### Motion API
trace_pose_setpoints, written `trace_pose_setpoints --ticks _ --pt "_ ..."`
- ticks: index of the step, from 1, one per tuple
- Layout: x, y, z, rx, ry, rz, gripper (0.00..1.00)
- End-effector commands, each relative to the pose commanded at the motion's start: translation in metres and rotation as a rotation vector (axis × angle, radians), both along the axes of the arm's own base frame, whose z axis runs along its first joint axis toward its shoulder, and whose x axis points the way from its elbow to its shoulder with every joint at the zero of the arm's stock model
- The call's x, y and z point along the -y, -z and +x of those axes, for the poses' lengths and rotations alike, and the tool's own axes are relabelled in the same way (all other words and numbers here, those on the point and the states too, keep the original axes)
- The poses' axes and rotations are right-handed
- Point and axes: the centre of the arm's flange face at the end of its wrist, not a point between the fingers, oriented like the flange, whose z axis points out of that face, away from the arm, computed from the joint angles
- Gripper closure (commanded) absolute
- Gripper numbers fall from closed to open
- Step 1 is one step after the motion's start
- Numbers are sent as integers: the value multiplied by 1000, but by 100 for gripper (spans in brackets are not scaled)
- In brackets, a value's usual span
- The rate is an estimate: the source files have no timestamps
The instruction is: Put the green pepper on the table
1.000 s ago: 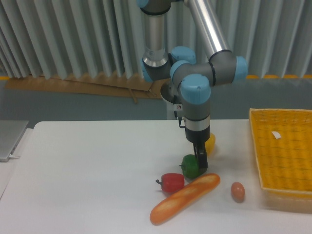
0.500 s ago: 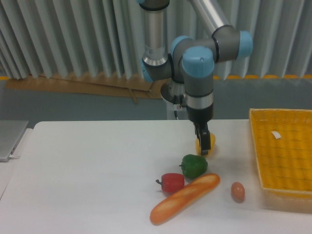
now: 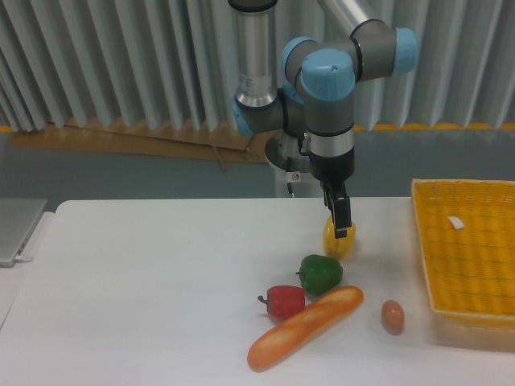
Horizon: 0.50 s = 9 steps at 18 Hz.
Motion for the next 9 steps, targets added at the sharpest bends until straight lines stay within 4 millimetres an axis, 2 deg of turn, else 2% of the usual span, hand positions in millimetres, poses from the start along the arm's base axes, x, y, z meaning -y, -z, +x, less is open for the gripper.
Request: trace_pose_setpoints --ticks 5,9 --pt "1 3 1 8 1 -9 0" --pt "-6 8 13 31 23 -4 0"
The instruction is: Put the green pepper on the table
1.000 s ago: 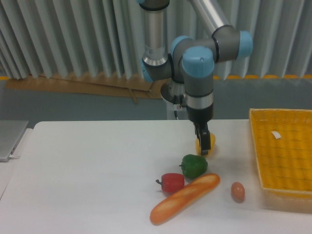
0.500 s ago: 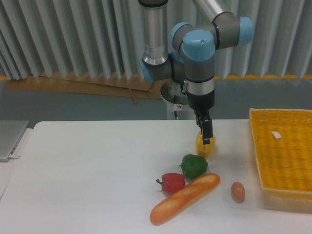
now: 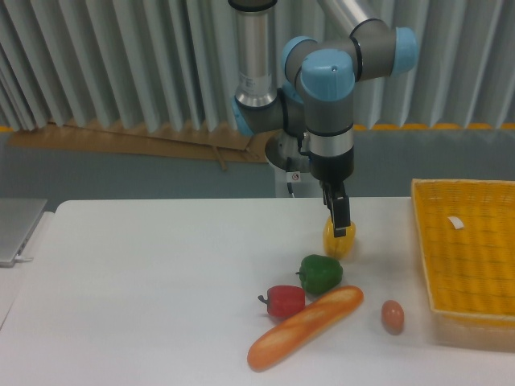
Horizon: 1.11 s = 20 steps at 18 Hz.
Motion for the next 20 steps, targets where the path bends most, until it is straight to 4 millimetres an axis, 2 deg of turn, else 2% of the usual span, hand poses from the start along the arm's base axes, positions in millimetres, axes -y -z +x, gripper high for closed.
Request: trace_pose_setpoints --ticks 3,7,10,12,20 --pt "-7 1 9 50 -4 52 0" --pt "-8 1 8 83 -25 86 0" --pt "-2 2 11 128 -30 27 0" --pt "7 -6 14 104 -30 -4 0" --pt "13 -19 22 85 -27 -4 0"
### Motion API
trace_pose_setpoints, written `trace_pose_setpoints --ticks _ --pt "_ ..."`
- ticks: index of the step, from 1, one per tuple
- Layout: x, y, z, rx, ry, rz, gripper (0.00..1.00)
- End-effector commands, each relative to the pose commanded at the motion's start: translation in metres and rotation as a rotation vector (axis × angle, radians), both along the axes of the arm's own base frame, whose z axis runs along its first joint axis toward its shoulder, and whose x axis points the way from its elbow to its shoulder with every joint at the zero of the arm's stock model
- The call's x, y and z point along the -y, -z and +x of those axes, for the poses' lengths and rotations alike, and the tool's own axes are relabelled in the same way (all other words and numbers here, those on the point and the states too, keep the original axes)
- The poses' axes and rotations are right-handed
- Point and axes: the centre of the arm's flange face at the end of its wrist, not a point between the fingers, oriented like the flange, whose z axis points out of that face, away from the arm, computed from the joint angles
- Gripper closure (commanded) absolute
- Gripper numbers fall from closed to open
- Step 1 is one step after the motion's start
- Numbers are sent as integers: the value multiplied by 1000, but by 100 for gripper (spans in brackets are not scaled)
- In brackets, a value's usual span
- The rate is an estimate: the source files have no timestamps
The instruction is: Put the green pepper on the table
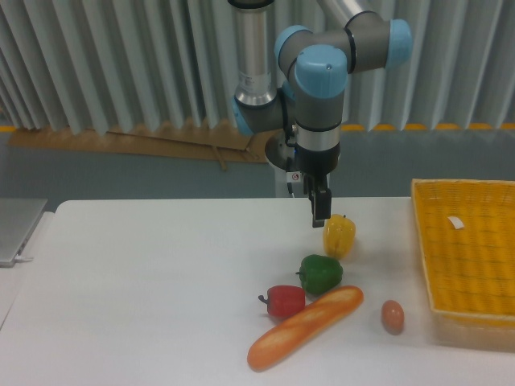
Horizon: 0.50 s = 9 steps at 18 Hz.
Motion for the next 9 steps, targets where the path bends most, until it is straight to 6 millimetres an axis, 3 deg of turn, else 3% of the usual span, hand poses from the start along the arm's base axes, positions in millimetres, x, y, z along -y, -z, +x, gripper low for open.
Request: trace_pose_setpoints --ticks 9 --pt "1 -1 5 3 3 -1 0"
